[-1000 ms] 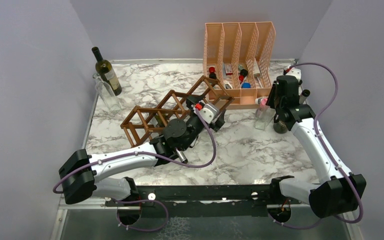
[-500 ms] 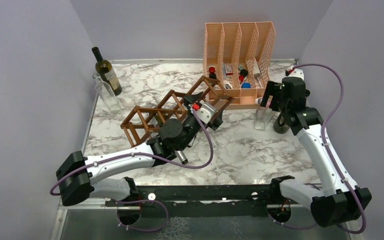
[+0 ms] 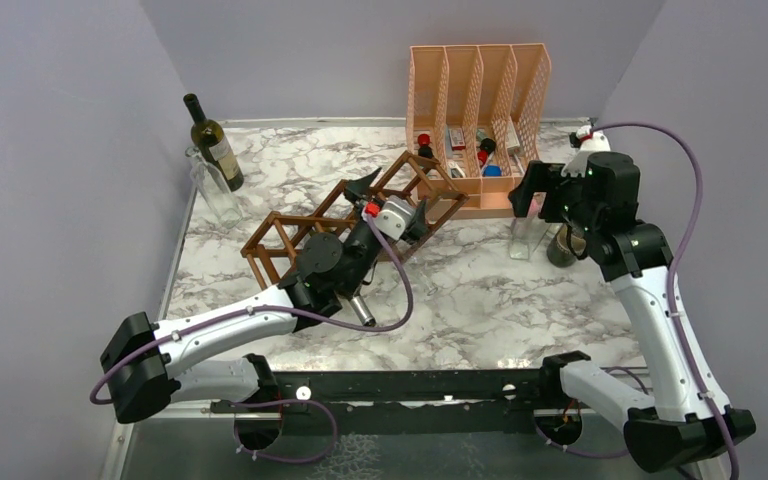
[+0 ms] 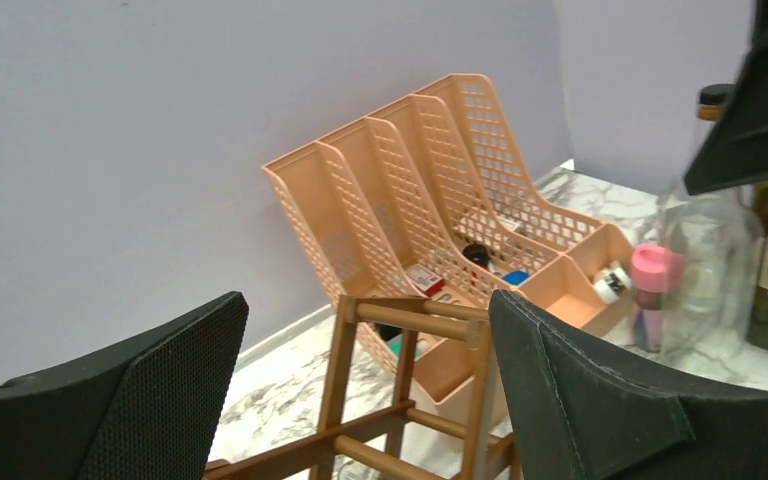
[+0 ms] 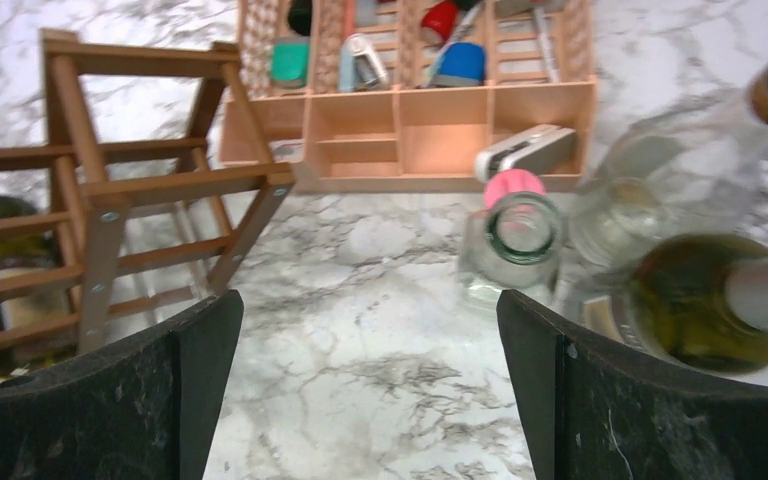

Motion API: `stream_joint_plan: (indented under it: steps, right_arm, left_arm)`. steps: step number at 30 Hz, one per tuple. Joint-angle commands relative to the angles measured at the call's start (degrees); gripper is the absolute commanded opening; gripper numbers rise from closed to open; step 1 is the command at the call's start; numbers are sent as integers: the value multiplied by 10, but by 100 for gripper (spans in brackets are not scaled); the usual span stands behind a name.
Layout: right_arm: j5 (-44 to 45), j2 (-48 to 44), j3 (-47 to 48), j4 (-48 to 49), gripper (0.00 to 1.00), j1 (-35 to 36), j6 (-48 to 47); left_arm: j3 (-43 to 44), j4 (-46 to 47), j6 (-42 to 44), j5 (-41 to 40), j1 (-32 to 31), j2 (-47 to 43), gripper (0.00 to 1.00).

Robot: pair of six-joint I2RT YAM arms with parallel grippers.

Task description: Take the wine bottle off the wine rack

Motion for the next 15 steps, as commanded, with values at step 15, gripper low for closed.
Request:
stream_joint_plan:
  steps: [15]
  right_arm:
    - [-225,53,-95,61,100,159,184]
  left_arm:
    - [0,10,-131,-51,132,15,99]
